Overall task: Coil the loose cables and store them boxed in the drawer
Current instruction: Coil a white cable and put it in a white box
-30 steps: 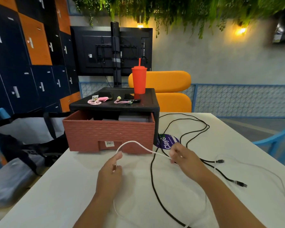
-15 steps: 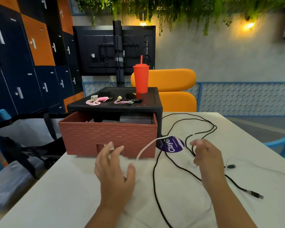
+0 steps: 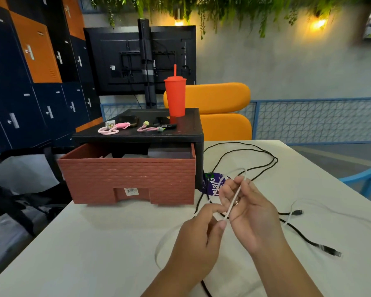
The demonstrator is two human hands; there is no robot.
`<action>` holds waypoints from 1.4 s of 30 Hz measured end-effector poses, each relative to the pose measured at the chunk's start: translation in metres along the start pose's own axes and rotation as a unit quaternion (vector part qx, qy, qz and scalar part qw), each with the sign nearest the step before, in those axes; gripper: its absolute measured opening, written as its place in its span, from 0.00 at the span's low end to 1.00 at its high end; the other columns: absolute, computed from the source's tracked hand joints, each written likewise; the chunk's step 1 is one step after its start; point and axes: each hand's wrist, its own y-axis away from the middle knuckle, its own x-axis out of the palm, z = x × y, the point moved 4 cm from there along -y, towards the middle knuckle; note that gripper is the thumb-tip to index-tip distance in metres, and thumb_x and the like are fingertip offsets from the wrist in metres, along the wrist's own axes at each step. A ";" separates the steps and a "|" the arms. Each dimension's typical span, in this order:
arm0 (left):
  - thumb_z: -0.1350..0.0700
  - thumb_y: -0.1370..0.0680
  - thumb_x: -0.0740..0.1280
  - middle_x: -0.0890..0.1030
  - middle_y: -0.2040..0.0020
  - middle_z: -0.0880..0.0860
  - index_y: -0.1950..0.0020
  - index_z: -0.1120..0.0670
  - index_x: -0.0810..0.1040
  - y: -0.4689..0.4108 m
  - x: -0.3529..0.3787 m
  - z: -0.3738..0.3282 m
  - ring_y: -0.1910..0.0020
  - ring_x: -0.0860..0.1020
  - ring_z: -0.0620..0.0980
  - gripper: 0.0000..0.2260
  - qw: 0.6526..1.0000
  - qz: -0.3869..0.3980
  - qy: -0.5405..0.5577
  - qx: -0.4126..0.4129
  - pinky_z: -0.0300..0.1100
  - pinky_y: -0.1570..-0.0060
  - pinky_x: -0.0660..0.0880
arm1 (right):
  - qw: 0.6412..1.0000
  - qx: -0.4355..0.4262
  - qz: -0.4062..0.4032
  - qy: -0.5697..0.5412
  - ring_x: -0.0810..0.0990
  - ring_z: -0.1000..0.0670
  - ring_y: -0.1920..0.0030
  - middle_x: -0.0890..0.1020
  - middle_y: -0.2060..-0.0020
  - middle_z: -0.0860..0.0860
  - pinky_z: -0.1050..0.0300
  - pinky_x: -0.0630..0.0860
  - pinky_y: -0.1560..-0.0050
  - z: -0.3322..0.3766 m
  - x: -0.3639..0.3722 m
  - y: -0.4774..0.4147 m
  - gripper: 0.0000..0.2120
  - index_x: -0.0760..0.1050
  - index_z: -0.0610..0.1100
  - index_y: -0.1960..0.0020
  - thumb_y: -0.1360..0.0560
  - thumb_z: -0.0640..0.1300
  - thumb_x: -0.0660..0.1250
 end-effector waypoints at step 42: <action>0.55 0.34 0.67 0.62 0.78 0.46 0.69 0.53 0.82 -0.004 -0.029 0.016 0.79 0.60 0.42 0.06 0.902 0.068 0.333 -0.267 0.34 0.76 0.62 | 0.998 0.018 -0.038 -0.039 0.83 0.50 0.63 0.81 0.65 0.45 0.55 0.82 0.58 -0.008 0.007 0.008 0.08 0.75 0.42 0.64 0.28 0.42 0.61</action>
